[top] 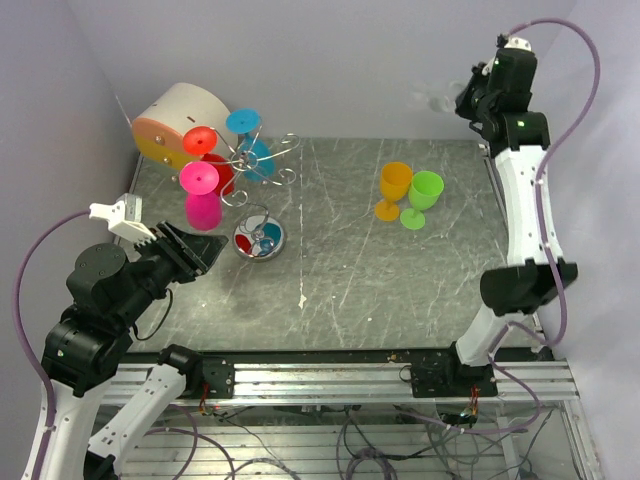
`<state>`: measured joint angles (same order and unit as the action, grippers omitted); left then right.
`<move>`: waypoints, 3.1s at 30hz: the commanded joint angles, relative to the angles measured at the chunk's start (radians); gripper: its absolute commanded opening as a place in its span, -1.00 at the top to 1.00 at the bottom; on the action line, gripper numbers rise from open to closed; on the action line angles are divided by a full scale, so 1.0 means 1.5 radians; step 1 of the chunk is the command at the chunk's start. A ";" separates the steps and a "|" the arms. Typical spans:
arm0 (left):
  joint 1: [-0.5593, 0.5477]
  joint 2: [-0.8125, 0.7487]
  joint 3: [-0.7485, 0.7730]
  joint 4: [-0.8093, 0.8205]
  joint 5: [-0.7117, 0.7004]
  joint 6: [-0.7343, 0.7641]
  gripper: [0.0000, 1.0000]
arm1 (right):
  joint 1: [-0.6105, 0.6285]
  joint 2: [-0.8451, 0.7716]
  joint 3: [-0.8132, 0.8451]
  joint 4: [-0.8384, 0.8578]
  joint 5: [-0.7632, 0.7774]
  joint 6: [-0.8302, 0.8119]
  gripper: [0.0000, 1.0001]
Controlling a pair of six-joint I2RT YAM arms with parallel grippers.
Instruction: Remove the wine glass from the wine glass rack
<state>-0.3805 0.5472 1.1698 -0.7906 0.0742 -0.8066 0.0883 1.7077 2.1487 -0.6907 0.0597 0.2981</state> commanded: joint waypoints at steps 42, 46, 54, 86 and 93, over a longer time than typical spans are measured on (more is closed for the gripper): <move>0.001 -0.033 0.014 -0.069 -0.086 0.063 -0.10 | -0.088 0.328 0.065 -0.256 0.129 -0.053 0.53; 0.001 -0.026 0.019 -0.075 -0.099 0.062 -0.13 | -0.083 0.295 0.071 -0.247 0.119 -0.051 0.26; 0.001 -0.019 0.028 -0.077 -0.108 0.059 -0.13 | -0.082 0.215 0.073 -0.230 0.111 -0.047 0.11; 0.000 0.261 0.293 -0.110 -0.222 0.048 -0.17 | 0.156 -0.316 -0.439 0.124 -0.220 0.060 0.38; 0.001 0.349 0.381 -0.073 -0.142 0.023 -0.18 | 0.158 -0.357 -0.448 0.103 -0.198 0.034 0.39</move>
<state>-0.3805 1.0389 1.6882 -0.9642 -0.2150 -0.7467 0.3229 1.2152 1.4776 -0.5503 -0.2531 0.3691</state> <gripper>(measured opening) 0.589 0.308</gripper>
